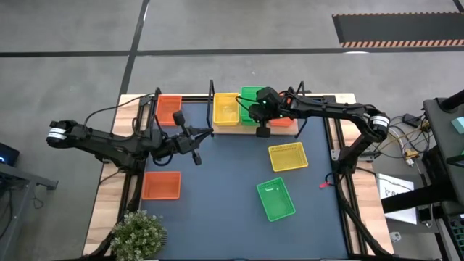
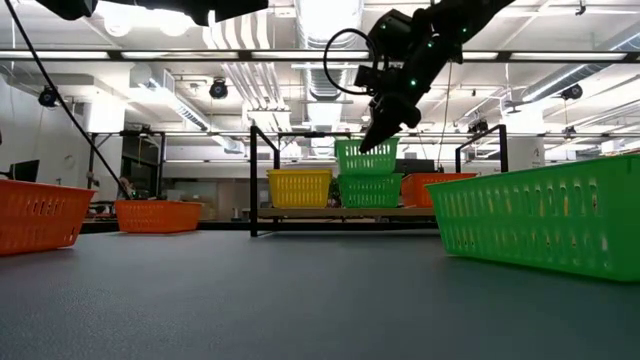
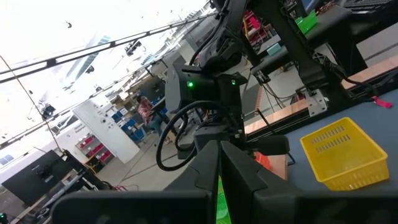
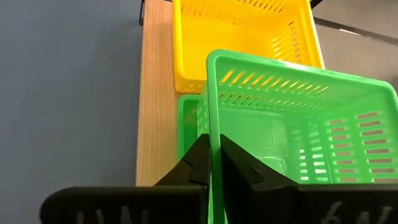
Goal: Stack baskets on shelf by color
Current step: Stack the left green bin on top of the green bin on the shelf, then stack the top orange bin on top of the orange bin on the shelf
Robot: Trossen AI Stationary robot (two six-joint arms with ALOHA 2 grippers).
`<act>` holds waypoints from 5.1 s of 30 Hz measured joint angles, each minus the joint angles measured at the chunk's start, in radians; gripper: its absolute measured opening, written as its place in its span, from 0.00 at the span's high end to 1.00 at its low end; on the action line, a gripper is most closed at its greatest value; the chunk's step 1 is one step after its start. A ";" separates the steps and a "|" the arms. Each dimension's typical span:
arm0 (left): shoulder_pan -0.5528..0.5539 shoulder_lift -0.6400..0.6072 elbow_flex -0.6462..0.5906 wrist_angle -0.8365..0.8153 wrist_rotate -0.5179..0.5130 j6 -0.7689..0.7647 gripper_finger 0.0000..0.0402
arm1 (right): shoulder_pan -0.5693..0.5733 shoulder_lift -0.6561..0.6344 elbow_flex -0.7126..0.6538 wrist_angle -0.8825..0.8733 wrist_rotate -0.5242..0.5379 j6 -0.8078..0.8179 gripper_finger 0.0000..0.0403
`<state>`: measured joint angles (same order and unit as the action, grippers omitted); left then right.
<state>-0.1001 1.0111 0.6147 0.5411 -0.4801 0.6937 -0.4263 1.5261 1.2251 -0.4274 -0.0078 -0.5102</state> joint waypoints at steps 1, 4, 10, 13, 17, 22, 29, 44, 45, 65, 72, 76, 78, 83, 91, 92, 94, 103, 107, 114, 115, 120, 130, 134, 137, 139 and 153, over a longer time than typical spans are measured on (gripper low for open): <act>0.000 0.000 0.000 0.000 0.000 0.000 1.00 | 0.000 0.000 0.000 0.000 0.000 0.000 0.97; 0.000 0.000 0.000 0.000 0.000 0.000 1.00 | -0.002 0.000 -0.003 -0.001 0.000 0.002 0.97; 0.000 0.000 0.000 0.000 0.000 0.000 1.00 | -0.006 0.000 -0.007 0.000 0.000 -0.005 0.97; 0.000 0.000 0.000 0.000 0.000 0.000 1.00 | -0.007 0.000 -0.011 0.009 0.000 -0.005 0.97; 0.000 0.000 0.000 0.000 0.000 0.000 1.00 | -0.007 0.000 -0.032 0.046 0.000 -0.006 0.97; 0.000 0.000 0.000 0.000 0.000 0.000 1.00 | -0.007 0.000 -0.068 0.088 0.000 -0.013 0.97; 0.000 0.000 0.000 0.000 0.000 0.000 1.00 | -0.006 0.000 -0.086 0.092 0.000 -0.023 0.96; 0.000 0.000 0.000 0.000 0.000 0.000 1.00 | -0.006 -0.020 -0.085 0.055 0.040 0.002 0.72; 0.000 0.000 0.000 0.000 0.000 0.000 1.00 | -0.006 -0.025 -0.085 0.042 0.043 0.006 0.71; 0.000 0.000 0.000 0.000 0.000 -0.004 1.00 | 0.225 -0.356 -0.303 0.128 -0.045 0.303 0.92; 0.000 0.000 0.000 0.000 0.000 -0.030 1.00 | 0.347 -0.448 -0.541 0.547 -0.019 0.300 0.98; 0.000 0.000 0.000 -0.002 0.000 -0.060 1.00 | 0.357 -0.471 -0.631 0.690 -0.009 0.283 0.98; 0.000 0.000 -0.002 -0.002 0.001 -0.079 1.00 | 0.357 -0.482 -0.656 0.707 -0.010 0.274 0.98; 0.000 0.000 -0.048 -0.007 0.000 -0.231 1.00 | 0.357 -0.505 -0.698 0.728 -0.018 0.242 0.98; -0.001 0.001 -0.092 -0.006 -0.032 -0.432 1.00 | 0.333 -0.519 -0.762 0.867 -0.021 0.112 0.98; -0.001 0.001 -0.092 -0.005 -0.040 -0.452 1.00 | 0.326 -0.527 -0.764 0.863 -0.022 0.105 0.98; -0.001 0.001 -0.092 -0.008 -0.052 -0.480 1.00 | 0.317 -0.550 -0.769 0.854 -0.030 0.105 0.98; 0.003 0.001 -0.083 -0.190 -0.207 -0.652 1.00 | 0.312 -0.697 -0.826 0.820 -0.052 0.151 0.98; 0.026 -0.001 -0.025 -0.458 -0.232 -0.782 1.00 | 0.312 -0.743 -0.827 0.771 -0.045 0.171 0.98; 0.210 0.025 0.217 -1.349 0.127 -0.917 1.00 | 0.312 -0.763 -0.827 0.760 -0.045 0.173 0.98; 0.243 0.033 0.233 -1.425 0.143 -0.896 1.00 | 0.312 -0.763 -0.827 0.759 -0.045 0.172 0.98; 0.430 0.063 0.245 -1.524 0.233 -0.736 1.00 | 0.312 -0.759 -0.827 0.760 -0.045 0.158 0.98; 0.679 0.170 0.243 -1.491 0.317 -0.375 0.85 | 0.312 -0.759 -0.827 0.756 -0.045 0.159 0.98; 0.717 0.236 0.243 -1.453 0.284 -0.261 0.75 | 0.312 -0.759 -0.827 0.754 -0.045 0.159 0.98; 0.740 0.291 0.243 -1.422 0.231 -0.190 0.70 | 0.312 -0.759 -0.827 0.751 -0.045 0.159 0.98; 0.756 0.324 0.243 -1.404 0.205 -0.163 0.68 | 0.312 -0.759 -0.827 0.748 -0.045 0.159 0.98; 0.821 0.455 0.243 -1.321 0.160 -0.106 0.69 | 0.312 -0.759 -0.827 0.744 -0.044 0.159 0.98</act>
<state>0.7208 1.4658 0.8577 -0.7795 -0.3202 0.5873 -0.1139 0.7670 0.3977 0.3169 -0.0523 -0.3511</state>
